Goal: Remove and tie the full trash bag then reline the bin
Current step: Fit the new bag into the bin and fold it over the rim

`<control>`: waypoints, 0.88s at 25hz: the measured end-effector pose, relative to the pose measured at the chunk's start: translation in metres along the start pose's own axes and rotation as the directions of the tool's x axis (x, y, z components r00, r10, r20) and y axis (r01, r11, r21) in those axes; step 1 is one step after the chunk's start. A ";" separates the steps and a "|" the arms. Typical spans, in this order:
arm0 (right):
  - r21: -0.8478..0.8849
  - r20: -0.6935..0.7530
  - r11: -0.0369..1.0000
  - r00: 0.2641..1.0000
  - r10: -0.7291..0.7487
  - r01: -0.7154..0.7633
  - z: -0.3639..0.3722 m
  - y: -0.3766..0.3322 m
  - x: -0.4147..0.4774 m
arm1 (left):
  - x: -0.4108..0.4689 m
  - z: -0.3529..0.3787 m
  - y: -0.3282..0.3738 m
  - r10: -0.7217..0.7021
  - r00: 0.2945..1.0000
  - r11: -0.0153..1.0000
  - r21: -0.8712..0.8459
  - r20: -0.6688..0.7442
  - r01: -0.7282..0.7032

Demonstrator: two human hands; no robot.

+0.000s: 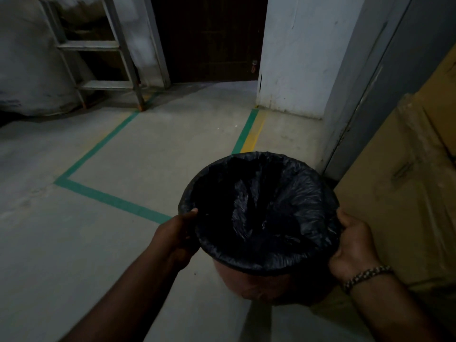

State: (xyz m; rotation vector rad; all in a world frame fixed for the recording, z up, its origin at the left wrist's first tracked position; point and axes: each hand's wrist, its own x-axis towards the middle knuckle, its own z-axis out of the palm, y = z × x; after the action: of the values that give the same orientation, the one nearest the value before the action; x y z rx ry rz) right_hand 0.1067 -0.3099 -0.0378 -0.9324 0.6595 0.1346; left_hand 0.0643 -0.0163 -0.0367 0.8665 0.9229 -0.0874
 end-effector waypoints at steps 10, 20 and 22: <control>-0.094 -0.020 0.995 1.000 0.013 -0.015 -0.003 -0.007 -0.007 | 0.019 -0.001 -0.009 0.027 0.999 0.982 -0.186 -0.022 -0.030; -0.351 -0.065 0.936 0.998 -0.022 -0.002 -0.024 0.004 0.009 | 0.018 -0.005 -0.002 0.276 0.950 0.924 0.315 -0.147 -0.219; -0.411 -0.094 0.911 0.994 -0.061 0.017 -0.028 0.005 0.017 | 0.015 -0.008 -0.002 0.233 0.968 0.916 0.356 -0.098 -0.184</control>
State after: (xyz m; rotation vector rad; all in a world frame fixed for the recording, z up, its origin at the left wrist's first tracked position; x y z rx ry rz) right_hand 0.1047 -0.3316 -0.0630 -1.3656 0.7234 0.1944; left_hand 0.0673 -0.0075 -0.0514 1.3075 0.9535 -0.0023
